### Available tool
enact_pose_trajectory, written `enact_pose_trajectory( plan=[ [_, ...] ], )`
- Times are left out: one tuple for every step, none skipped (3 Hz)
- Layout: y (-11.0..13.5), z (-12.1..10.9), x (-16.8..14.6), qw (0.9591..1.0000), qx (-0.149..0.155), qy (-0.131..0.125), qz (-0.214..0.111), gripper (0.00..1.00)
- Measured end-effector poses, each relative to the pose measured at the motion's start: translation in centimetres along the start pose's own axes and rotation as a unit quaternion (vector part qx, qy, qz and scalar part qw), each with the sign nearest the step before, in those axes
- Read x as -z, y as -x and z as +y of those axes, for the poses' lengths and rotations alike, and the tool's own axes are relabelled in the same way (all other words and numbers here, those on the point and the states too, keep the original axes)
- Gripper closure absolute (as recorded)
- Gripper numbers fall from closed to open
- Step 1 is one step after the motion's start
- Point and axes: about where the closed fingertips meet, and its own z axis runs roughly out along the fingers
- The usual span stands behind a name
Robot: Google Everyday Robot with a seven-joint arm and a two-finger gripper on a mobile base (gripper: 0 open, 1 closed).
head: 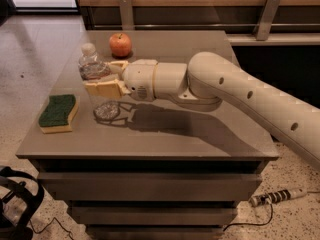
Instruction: Move water bottle near sponge
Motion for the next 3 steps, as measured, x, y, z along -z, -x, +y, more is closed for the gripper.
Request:
enact_pose_trajectory(
  plan=[
    [0.07, 0.16, -0.18, 1.0, 0.001, 0.002, 0.0, 0.35],
    [0.14, 0.31, -0.35, 1.0, 0.001, 0.004, 0.0, 0.12],
    [0.2, 0.44, -0.48, 1.0, 0.002, 0.005, 0.0, 0.0]
  ],
)
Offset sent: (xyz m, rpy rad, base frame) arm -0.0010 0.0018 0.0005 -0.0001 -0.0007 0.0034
